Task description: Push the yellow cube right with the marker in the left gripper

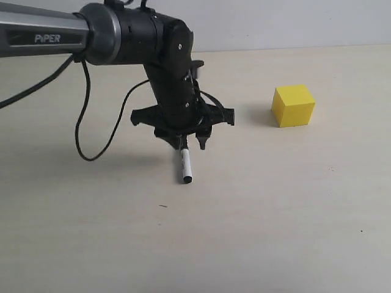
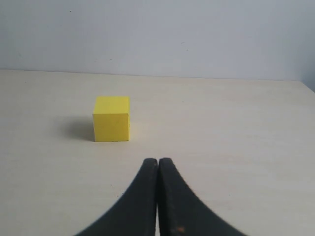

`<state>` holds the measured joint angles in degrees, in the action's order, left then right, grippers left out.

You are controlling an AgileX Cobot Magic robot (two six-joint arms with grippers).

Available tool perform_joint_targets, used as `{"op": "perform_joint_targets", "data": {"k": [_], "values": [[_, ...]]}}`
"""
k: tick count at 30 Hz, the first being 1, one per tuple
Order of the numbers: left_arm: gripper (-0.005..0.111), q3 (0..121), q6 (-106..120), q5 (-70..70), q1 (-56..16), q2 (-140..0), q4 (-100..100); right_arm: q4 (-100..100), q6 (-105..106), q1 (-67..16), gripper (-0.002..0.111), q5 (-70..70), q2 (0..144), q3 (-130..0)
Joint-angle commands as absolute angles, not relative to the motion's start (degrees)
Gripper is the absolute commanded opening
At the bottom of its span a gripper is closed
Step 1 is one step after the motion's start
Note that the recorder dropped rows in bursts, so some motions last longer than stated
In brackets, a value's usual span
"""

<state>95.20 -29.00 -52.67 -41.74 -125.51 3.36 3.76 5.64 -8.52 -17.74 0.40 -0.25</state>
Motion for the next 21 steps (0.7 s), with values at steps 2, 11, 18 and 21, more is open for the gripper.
{"op": "perform_joint_targets", "data": {"k": [2, 11, 18, 21], "values": [[0.005, 94.5, -19.5, -48.0, -43.2, -121.1, 2.6, 3.5, 5.8, -8.3, 0.000, -17.5, 0.0, 0.0], [0.000, 82.4, -7.2, -34.6, -43.9, -108.9, 2.7, 3.5, 5.8, -8.3, 0.000, -17.5, 0.0, 0.0], [0.000, 58.2, -5.9, -8.3, -43.9, -92.5, 3.4, 3.5, 5.8, -8.3, 0.000, -17.5, 0.0, 0.0], [0.000, 47.0, -6.0, 3.8, -43.9, -84.7, 3.4, 3.5, 5.8, -8.3, 0.000, -17.5, 0.0, 0.0]]}}
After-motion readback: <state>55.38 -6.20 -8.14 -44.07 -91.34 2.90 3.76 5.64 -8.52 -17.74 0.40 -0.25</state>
